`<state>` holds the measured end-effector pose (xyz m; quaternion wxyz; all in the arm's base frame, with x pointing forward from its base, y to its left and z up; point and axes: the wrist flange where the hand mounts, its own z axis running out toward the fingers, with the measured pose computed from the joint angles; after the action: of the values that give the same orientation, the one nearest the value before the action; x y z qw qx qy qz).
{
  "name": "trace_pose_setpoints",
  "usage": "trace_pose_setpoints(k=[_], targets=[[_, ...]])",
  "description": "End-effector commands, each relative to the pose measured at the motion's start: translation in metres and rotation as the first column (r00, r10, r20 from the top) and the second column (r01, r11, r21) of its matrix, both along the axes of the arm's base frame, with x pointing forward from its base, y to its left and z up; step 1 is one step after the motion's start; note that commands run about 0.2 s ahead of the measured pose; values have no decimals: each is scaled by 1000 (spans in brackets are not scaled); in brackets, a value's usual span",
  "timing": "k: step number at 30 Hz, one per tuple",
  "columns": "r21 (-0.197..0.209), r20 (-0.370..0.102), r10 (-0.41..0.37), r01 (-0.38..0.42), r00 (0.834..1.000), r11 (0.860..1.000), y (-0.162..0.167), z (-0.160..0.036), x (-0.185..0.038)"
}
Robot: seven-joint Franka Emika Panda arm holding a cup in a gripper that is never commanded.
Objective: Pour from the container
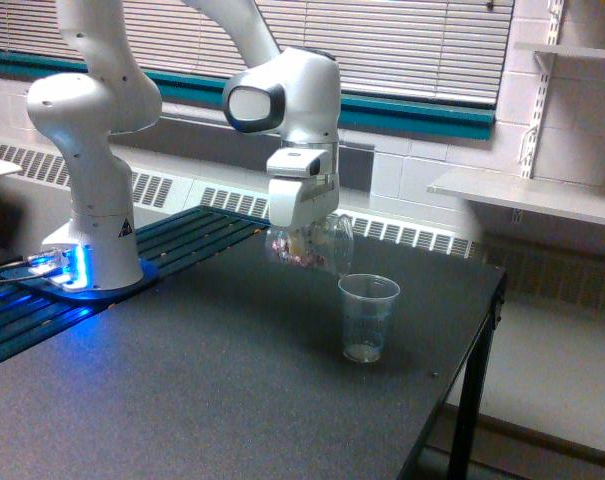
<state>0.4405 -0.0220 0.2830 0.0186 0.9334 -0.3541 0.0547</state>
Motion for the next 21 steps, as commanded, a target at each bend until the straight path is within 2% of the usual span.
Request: trace_pose_setpoints(k=[1, 21], targets=[[-12, -15, -6, 5, 1000, 1000, 1, 3, 8], [-51, -88, 43, -48, 995, 998, 7, 2, 23]])
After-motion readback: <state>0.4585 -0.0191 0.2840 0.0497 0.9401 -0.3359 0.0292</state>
